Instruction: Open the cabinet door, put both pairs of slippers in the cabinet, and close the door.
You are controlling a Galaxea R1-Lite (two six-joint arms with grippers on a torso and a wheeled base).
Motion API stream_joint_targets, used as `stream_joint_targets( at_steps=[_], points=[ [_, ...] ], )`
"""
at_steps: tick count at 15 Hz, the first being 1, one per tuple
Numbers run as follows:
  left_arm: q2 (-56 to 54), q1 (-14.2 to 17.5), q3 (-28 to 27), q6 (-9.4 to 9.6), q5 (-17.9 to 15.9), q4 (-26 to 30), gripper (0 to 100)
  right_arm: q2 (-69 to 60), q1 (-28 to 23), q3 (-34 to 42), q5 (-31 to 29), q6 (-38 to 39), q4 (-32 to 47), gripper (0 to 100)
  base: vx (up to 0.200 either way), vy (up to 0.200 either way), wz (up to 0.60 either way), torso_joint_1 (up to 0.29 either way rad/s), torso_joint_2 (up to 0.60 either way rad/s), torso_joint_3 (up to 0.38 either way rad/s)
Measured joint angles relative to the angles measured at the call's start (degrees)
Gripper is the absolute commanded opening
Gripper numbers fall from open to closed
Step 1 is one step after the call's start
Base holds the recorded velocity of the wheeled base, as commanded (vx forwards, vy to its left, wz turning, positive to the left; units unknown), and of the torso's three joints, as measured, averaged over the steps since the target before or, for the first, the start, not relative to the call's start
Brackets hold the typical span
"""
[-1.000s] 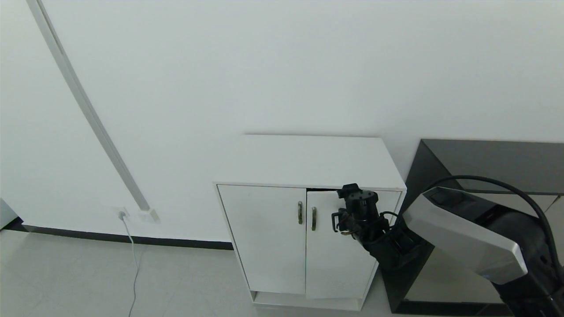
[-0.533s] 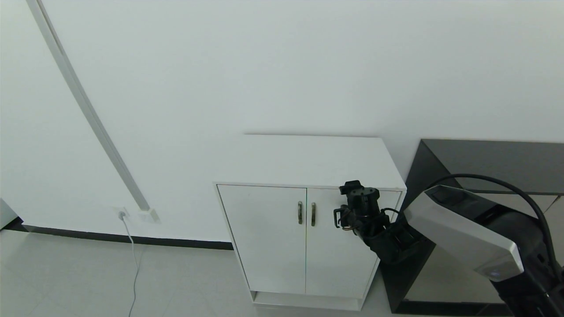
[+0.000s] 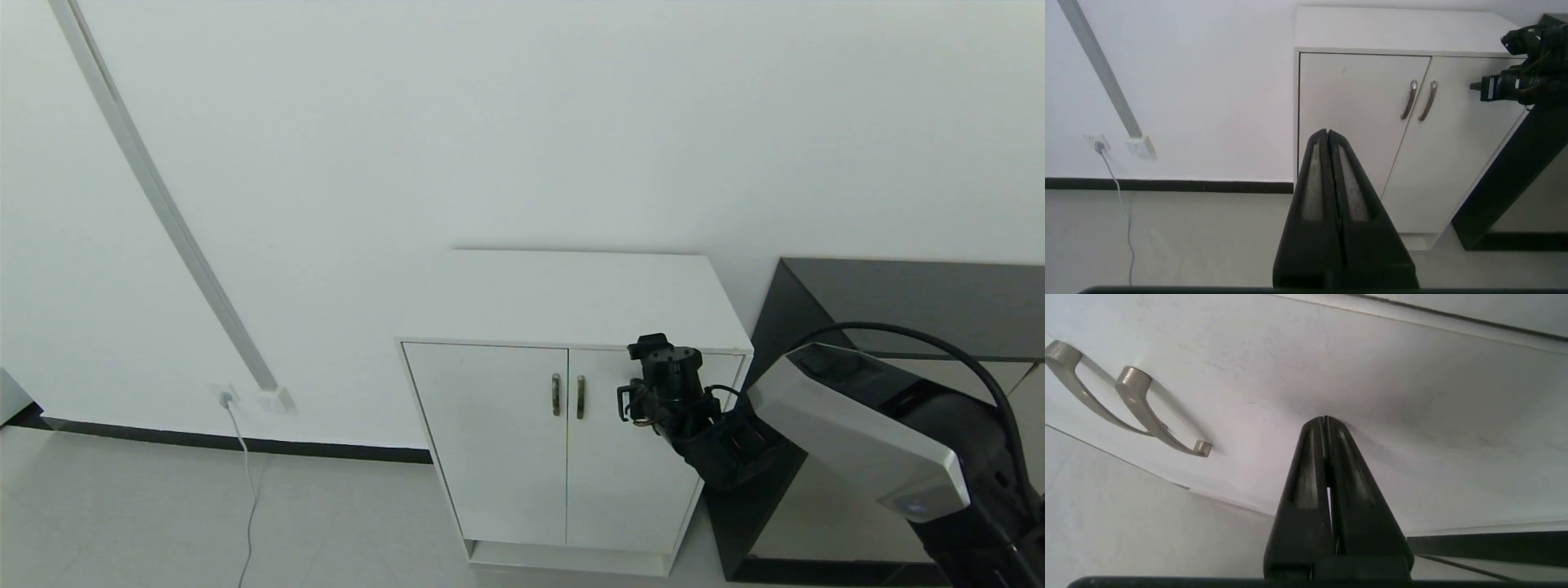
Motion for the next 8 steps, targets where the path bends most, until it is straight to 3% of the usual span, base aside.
stream_joint_targets(
  at_steps=[8],
  points=[
    [0.00, 0.00, 0.00, 0.02, 0.02, 0.00, 0, -0.61, 0.60, 0.74, -0.20, 0.07, -1.12, 0, 0.000, 0.000, 0.00, 0.000, 0.00, 0.000]
  ],
)
